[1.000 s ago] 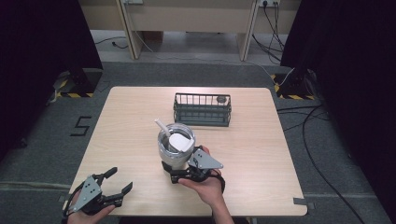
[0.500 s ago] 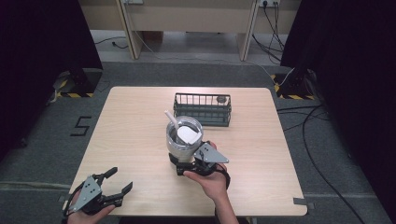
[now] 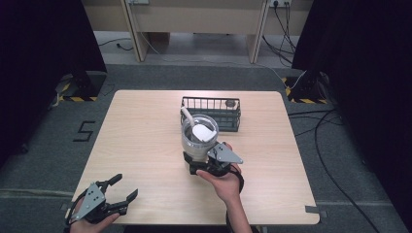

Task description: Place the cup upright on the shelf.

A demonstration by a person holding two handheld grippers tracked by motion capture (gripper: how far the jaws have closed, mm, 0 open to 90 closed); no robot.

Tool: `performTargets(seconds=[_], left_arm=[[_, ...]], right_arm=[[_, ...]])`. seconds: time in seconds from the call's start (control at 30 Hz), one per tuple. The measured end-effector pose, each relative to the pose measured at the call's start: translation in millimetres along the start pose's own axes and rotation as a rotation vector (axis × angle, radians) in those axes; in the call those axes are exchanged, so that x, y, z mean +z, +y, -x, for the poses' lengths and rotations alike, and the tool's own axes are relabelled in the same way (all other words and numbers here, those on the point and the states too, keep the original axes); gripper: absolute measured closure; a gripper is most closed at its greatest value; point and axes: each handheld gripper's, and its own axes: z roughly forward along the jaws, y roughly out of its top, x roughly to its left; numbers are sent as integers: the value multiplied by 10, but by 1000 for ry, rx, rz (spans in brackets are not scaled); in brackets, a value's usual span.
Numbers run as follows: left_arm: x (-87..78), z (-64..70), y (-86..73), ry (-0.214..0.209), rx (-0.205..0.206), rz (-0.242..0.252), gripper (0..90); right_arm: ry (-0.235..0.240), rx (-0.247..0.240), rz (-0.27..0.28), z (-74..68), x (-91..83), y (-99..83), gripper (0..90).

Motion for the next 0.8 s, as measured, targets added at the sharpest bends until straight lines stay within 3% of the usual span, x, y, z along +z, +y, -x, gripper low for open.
performTargets(seconds=[0.8], left_arm=[[-2, -10, -3, -2, -4, 0, 219]], right_arm=[[-107, 9, -4, 304, 57, 113, 102]])
